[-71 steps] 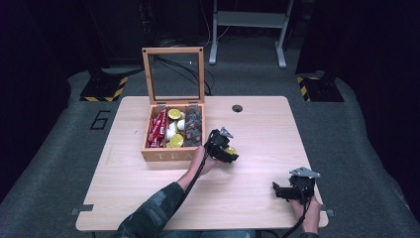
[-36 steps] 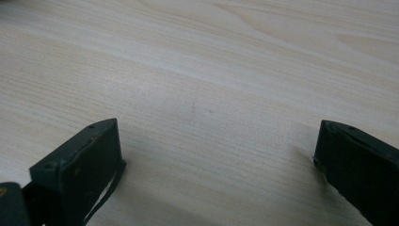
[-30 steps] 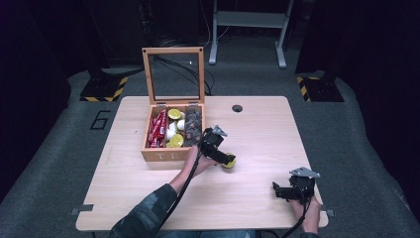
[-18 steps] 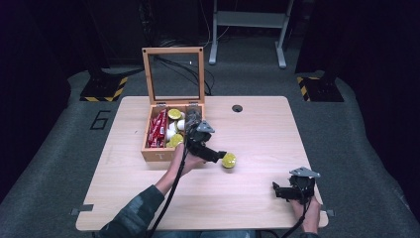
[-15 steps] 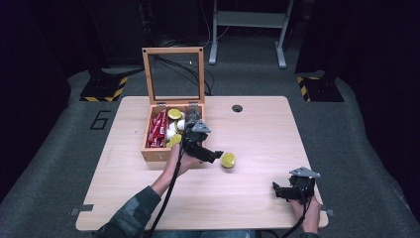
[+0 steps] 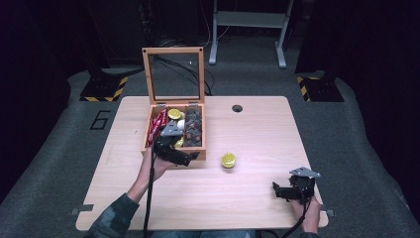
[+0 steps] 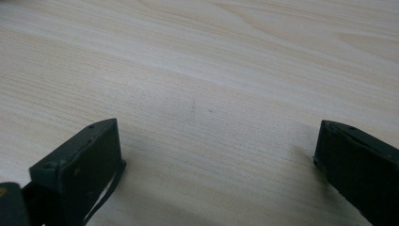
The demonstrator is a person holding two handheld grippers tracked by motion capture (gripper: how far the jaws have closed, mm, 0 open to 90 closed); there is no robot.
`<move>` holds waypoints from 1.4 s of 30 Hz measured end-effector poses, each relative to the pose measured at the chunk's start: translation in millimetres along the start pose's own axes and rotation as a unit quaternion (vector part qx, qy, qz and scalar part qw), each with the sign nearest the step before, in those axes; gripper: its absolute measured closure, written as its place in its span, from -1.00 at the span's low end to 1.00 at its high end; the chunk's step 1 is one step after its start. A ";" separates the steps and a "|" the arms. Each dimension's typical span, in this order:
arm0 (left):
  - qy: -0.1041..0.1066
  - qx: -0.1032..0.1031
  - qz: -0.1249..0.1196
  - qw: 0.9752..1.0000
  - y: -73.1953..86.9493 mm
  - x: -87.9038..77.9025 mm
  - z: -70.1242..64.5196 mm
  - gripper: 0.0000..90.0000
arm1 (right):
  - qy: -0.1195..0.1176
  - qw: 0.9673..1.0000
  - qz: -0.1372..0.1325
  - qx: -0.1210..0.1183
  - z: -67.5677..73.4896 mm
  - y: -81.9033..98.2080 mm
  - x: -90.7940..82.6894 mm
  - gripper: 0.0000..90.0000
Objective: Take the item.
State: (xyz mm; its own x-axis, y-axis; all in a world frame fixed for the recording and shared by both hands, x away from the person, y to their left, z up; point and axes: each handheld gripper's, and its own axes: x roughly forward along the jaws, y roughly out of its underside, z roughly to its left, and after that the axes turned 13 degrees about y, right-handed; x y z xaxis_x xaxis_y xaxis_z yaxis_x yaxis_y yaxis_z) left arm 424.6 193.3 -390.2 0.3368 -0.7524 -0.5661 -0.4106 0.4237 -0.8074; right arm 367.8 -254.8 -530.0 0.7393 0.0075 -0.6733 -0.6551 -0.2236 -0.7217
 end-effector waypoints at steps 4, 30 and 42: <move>-0.011 -0.005 -0.003 1.000 12.0 -14.2 3.6 -0.93 | -0.001 1.000 0.000 0.001 -0.1 0.0 0.1 -0.99; -0.103 -0.107 -0.006 0.989 141.3 -80.7 38.2 -1.00 | -0.001 1.000 0.002 0.001 -0.3 0.0 0.1 -0.99; -0.135 -0.159 0.026 0.978 193.7 -77.9 57.3 -1.00 | 0.000 1.000 0.002 0.002 -0.3 -0.1 0.2 -0.99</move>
State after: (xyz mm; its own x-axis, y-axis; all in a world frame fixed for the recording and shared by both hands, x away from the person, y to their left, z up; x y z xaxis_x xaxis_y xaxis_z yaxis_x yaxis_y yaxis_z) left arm 367.4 362.9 -512.0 0.5013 -0.5557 -0.6633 -0.6612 0.2486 -0.7079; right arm 368.0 -255.0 -530.0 0.7369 0.0075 -0.6759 -0.6582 -0.2200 -0.7200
